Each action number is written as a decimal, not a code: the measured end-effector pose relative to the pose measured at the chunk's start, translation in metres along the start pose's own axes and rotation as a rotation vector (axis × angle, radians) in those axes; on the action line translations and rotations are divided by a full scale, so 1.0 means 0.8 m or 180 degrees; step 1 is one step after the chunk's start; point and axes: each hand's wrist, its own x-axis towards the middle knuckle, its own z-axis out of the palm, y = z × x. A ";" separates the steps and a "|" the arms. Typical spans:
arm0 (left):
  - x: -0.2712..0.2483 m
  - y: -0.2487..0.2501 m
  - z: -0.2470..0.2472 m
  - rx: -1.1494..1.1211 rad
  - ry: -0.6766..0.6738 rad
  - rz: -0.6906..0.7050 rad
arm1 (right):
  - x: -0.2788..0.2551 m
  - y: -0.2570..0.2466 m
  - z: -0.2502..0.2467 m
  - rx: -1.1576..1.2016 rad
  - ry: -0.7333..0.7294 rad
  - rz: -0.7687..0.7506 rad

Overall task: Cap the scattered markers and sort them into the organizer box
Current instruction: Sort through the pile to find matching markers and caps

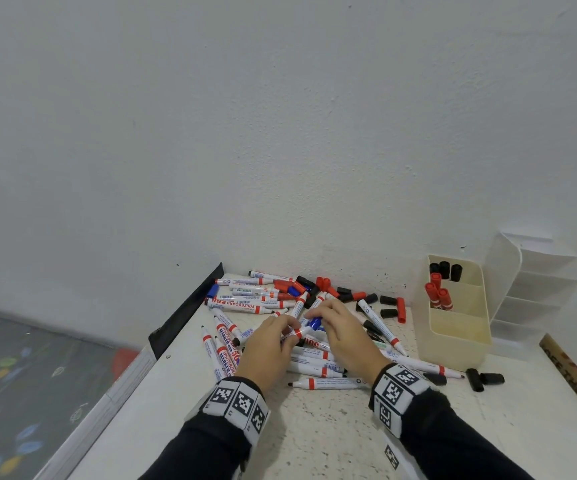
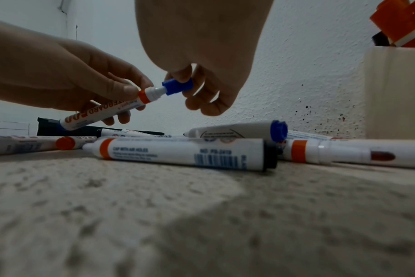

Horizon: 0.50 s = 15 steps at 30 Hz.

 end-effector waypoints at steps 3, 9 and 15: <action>0.000 -0.001 0.000 0.0033 0.0005 -0.0036 | 0.000 -0.001 0.000 0.0098 0.0090 0.0162; -0.001 0.006 -0.002 -0.0213 -0.0065 0.0097 | -0.001 -0.004 0.001 0.0441 0.0115 0.0343; -0.001 0.008 -0.002 -0.0068 0.0076 0.0213 | -0.005 -0.006 -0.001 0.0668 0.0200 0.0597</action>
